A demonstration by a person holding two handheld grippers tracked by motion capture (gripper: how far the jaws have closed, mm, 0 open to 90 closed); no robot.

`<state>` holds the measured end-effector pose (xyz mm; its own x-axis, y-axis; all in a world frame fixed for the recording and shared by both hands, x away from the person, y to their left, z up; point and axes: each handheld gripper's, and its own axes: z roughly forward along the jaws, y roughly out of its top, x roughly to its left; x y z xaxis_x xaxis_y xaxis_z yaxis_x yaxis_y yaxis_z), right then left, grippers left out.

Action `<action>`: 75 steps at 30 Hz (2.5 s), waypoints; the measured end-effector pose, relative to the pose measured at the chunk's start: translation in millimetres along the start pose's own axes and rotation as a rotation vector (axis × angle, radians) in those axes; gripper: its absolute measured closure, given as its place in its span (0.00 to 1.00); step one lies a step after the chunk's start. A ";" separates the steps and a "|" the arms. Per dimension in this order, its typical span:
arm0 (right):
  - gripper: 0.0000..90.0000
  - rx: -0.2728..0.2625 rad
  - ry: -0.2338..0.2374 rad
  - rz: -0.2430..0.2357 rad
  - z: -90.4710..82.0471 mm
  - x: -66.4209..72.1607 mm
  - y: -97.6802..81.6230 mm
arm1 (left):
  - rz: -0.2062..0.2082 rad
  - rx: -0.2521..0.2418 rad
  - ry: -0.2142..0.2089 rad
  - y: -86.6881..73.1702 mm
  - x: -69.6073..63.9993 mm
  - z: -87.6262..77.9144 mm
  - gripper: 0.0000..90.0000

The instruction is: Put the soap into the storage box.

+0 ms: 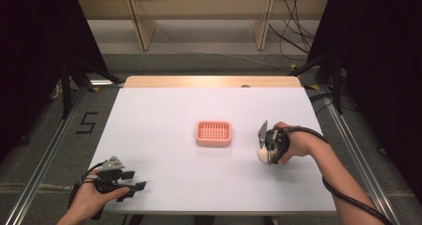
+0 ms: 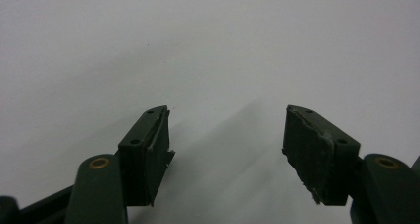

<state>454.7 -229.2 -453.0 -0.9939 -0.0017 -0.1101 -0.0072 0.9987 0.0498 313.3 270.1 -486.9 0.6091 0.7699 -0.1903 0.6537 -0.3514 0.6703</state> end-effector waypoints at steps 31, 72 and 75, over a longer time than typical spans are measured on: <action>0.55 -0.043 0.072 0.240 0.8 0.9 -8.7 | 0.010 0.011 0.005 0.3 -0.6 -0.1 0.38; 0.55 -0.060 0.077 0.284 0.4 1.0 -10.2 | 0.001 0.003 -0.005 0.3 -1.2 0.0 0.38; 0.55 -0.063 0.077 0.282 0.7 0.6 -10.4 | 0.008 0.007 -0.005 0.1 -0.6 -0.4 0.38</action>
<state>454.3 -239.6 -454.3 -0.9629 0.2696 -0.0073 0.2665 0.9551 0.1298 312.8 269.8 -486.4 0.6166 0.7644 -0.1883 0.6517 -0.3614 0.6669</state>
